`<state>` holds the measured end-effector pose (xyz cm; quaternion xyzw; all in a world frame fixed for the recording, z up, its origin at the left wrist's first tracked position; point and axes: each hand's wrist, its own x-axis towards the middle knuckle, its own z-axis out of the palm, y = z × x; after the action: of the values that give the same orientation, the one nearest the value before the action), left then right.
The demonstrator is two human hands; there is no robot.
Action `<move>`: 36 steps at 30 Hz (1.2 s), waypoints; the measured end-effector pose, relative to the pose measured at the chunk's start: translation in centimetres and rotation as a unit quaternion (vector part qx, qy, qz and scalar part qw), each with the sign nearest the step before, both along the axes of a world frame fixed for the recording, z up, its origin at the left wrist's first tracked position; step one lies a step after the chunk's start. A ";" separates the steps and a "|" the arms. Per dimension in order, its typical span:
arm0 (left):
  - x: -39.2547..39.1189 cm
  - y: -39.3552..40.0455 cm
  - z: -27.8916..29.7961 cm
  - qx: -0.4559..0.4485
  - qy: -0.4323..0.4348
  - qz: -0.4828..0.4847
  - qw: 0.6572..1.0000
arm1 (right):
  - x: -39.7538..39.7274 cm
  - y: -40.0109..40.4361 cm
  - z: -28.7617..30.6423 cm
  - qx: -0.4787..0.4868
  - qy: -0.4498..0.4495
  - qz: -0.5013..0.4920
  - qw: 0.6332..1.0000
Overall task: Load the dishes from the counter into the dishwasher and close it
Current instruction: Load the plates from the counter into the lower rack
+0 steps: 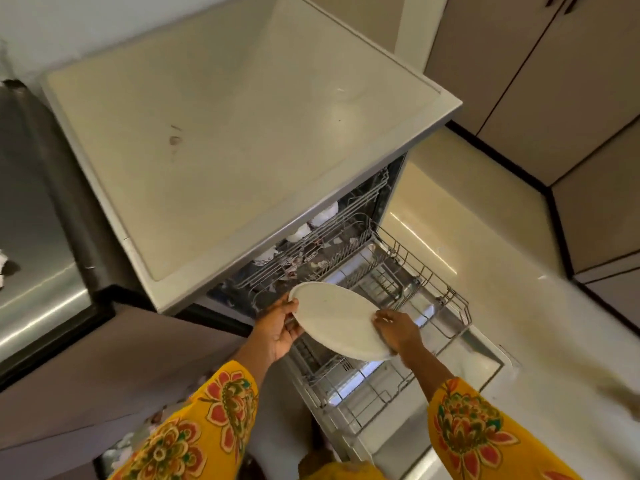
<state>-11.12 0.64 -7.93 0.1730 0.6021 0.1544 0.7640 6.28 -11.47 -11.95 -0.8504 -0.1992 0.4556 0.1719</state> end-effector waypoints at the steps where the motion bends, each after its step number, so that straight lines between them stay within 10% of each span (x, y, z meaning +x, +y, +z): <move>1: 0.8 0.4 -0.4 -0.001 0.003 0.002 1.000 | 0.4 0.3 -0.4 0.005 0.007 0.000 1.000; 11: 8.6 5.2 -6.0 0.022 0.029 0.019 0.999 | 3.9 2.3 -2.6 0.097 0.056 0.050 0.992; 19: 14.4 9.2 -11.0 0.028 0.021 0.003 0.999 | 8.0 5.6 -7.6 0.075 -0.152 0.260 0.951; 25: 17.8 10.2 -14.3 0.018 -0.065 0.019 0.998 | 12.8 8.5 -11.4 0.068 -0.245 0.236 0.938; 36: 15.4 8.3 -23.4 -0.044 0.041 -0.014 0.998 | 18.7 15.4 -17.3 -0.008 -0.272 0.185 0.944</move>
<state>4.25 8.97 -31.33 0.1542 0.6368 0.1098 0.7474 25.02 3.91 -29.20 -0.8916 -0.3885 0.2322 0.0166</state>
